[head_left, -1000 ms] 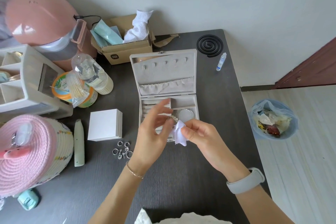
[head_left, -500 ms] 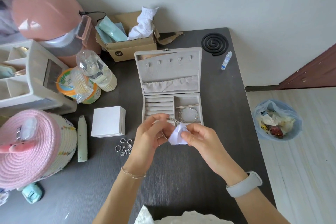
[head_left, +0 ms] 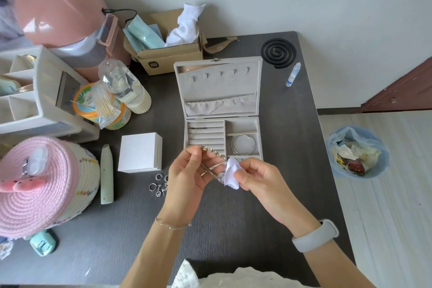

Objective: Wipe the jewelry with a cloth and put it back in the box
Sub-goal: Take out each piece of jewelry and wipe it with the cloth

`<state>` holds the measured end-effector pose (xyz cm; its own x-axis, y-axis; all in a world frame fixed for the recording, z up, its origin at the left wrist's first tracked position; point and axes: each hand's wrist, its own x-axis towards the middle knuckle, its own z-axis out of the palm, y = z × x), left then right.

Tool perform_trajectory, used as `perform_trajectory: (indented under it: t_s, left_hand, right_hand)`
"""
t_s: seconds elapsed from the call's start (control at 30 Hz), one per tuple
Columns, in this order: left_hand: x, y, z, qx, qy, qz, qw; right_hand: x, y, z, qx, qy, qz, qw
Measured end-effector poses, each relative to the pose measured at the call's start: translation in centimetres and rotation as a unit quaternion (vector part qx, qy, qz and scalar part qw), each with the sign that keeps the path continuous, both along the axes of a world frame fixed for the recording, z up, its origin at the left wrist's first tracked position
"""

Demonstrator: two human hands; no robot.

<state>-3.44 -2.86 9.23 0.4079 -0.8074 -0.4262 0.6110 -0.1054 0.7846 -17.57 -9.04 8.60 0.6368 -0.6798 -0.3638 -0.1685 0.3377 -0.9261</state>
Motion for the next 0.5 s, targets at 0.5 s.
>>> perform_trajectory:
  t_s: [0.5]
  left_hand:
    - [-0.07, 0.68, -0.18, 0.061, -0.199, -0.044, 0.977]
  right_hand:
    - [0.07, -0.31, -0.77, -0.084, 0.082, 0.061, 0.991]
